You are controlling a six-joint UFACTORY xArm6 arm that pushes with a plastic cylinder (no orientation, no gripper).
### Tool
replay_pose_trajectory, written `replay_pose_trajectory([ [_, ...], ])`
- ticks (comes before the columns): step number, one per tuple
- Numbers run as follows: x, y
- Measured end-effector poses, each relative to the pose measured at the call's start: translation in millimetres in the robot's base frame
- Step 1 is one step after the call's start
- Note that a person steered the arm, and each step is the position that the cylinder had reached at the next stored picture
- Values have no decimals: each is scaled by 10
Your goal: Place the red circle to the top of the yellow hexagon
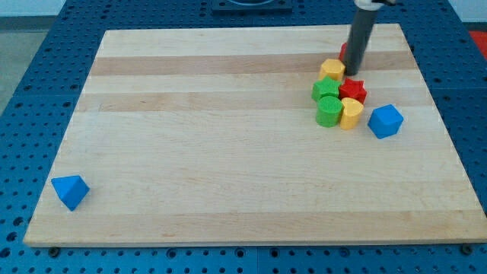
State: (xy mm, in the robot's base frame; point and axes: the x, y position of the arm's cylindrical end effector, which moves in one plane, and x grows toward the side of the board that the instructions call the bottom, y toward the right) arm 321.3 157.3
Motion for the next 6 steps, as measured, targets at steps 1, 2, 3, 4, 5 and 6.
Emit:
replay_pose_trajectory([
  [1,1,11],
  [2,2,350],
  [3,2,719],
  [4,-203,733],
  [5,-296,338],
  [6,-296,-103],
])
